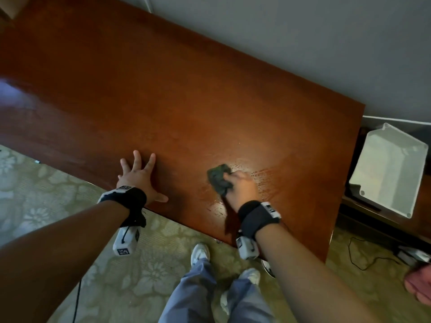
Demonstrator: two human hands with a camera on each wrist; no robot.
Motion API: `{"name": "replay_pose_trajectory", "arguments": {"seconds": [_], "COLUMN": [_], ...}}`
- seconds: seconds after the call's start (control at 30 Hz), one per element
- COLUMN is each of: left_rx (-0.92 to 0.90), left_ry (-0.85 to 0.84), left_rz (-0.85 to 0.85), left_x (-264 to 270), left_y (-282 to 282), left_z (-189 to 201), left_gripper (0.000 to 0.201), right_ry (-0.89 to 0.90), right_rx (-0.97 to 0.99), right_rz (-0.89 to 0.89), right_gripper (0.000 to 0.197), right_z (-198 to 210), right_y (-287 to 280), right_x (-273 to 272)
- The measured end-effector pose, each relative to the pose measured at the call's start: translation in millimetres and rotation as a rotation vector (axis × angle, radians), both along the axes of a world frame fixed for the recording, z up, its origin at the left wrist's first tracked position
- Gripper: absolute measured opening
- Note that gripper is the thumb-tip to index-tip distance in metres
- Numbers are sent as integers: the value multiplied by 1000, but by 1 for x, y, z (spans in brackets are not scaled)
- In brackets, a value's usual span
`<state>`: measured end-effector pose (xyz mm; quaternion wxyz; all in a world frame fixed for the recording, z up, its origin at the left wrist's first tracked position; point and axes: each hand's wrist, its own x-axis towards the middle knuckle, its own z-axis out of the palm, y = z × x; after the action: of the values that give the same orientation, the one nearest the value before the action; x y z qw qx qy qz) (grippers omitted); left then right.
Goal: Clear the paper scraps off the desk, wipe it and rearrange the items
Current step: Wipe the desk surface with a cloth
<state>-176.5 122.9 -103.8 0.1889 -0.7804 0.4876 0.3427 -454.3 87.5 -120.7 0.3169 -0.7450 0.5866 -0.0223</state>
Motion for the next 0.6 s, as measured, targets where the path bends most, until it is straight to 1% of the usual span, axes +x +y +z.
{"name": "replay_pose_trajectory", "arguments": {"seconds": [0.1,0.17,0.23,0.3,0.37,0.43,0.5,0.6], "left_rx": [5,11,15,20,23,29,35,38], "left_ry": [-11,-14,-10,-7,-9,-6,0,6], "left_rz": [-1,-1,-7,-10,-9,-5,-5,-15], "left_x": [-1,0,1,1,0,0,1,3], "left_y": [-1,-1,-1,-2,-2,-3,-4,-4], "left_z": [-1,-1,-2,-2,-2,-2,-2,-4], "left_gripper": [144,144,145,145,145,145,144,139], "right_ry": [65,110,154,173,146,92,25,-11], "right_rx": [-9,-5,-1,-12,-14,11,16,49], "right_rz": [-225,-329,-370,-368,-291,-167,-6,265], "right_gripper": [33,36,40,42,40,37,34,31], "right_z": [8,7,4,3,2,2,-1,-4], "right_y": [-34,-46,-49,-46,-39,-30,-21,-2], "right_x": [-42,-56,-54,-40,-18,14,55,118]}}
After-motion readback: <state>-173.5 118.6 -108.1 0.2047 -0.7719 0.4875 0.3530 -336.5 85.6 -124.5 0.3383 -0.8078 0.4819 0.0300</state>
